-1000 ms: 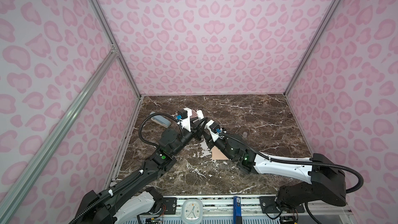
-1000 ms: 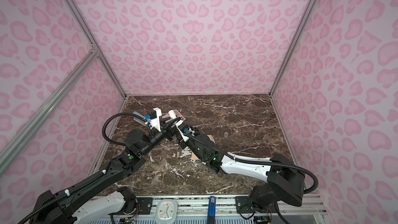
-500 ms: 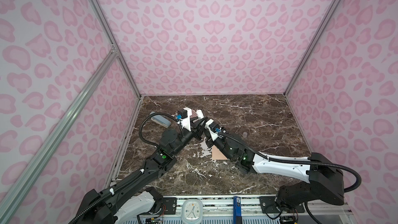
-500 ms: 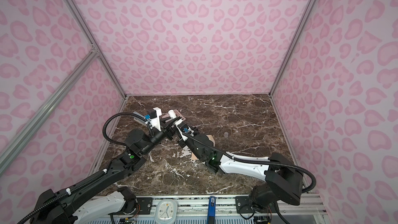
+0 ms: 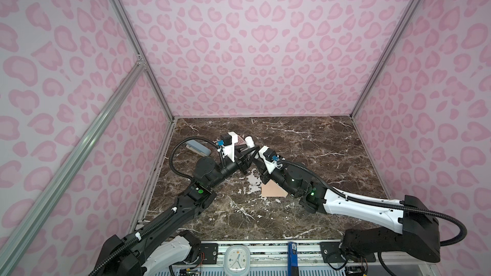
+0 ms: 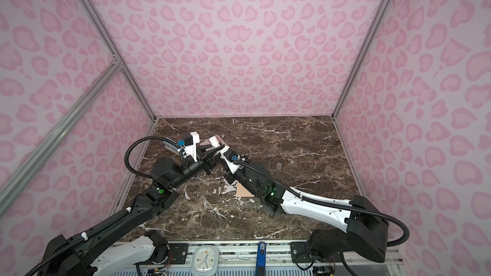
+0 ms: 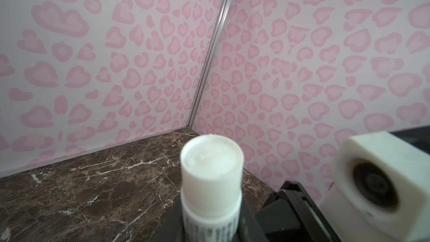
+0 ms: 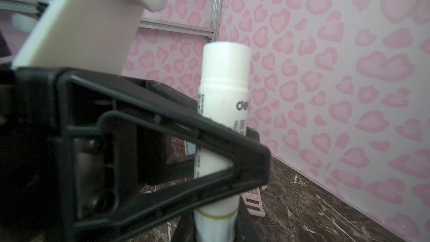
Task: Place the letter into the envelope and seal it
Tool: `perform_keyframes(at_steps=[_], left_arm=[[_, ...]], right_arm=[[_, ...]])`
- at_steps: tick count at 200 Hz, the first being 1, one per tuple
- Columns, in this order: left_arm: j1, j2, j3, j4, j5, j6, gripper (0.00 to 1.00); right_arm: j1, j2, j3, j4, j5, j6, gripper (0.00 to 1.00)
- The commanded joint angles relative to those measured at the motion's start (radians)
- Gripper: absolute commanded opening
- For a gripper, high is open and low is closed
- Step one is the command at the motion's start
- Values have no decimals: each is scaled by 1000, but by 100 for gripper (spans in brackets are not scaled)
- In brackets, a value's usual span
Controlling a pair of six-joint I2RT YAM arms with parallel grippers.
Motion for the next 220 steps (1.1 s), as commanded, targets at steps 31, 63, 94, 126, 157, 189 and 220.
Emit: perform_keyframes(at_steps=[31, 63, 94, 126, 157, 189, 220], left_arm=[[63, 21, 18, -7, 330, -34, 4], [88, 18, 30, -6, 455, -36, 4], [118, 27, 14, 69, 507, -89, 4], [120, 34, 13, 101, 495, -110, 4], [119, 13, 28, 12, 342, -77, 4], [63, -53, 49, -155, -53, -3, 4], [13, -88, 25, -133, -241, 6, 4]], right_arm=[[-74, -89, -30, 66, -424, 120, 10], [-135, -112, -26, 64, -627, 202, 9], [-181, -114, -16, 63, -767, 257, 10], [-178, -115, -6, -2, -693, 202, 22], [-145, -100, -3, -74, -494, 93, 50], [-57, -68, -23, -76, -143, -11, 57], [4, -21, -67, 71, 80, -32, 57]])
